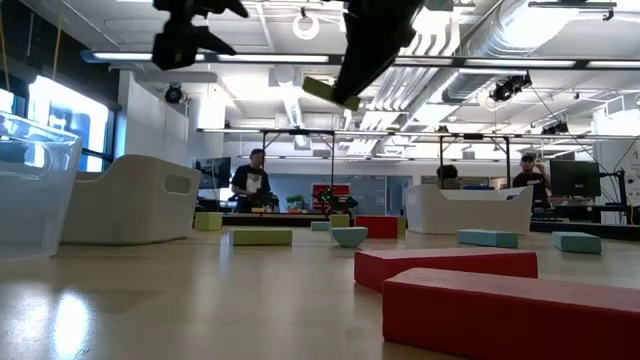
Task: Sort & place blocks by color
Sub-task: Put the green block into the transparent bin
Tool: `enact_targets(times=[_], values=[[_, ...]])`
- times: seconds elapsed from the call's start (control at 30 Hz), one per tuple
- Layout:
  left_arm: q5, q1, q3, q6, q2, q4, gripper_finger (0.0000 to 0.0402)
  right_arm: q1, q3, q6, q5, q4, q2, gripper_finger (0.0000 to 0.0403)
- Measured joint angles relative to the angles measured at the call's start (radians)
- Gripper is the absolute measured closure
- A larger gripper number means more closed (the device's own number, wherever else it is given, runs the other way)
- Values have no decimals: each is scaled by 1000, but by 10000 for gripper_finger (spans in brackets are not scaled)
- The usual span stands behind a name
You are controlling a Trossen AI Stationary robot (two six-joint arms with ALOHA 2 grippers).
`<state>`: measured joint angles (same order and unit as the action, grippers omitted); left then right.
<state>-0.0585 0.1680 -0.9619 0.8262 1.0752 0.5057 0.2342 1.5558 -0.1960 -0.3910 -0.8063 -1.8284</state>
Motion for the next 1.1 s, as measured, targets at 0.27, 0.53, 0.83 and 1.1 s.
enact_targets(times=[0.27,0.53,0.83,1.1], values=[[3,125,0,-65,14,-71,186,-74,1,93,-63,115,24,301],[1,194,0,-105,76,-122,186,-140,1,201,-77,293,24,301],[-18,200,0,-149,157,-186,186,-213,1,197,-80,305,25,301],[-21,201,0,-150,214,-252,186,-236,1,212,-80,302,26,301]])
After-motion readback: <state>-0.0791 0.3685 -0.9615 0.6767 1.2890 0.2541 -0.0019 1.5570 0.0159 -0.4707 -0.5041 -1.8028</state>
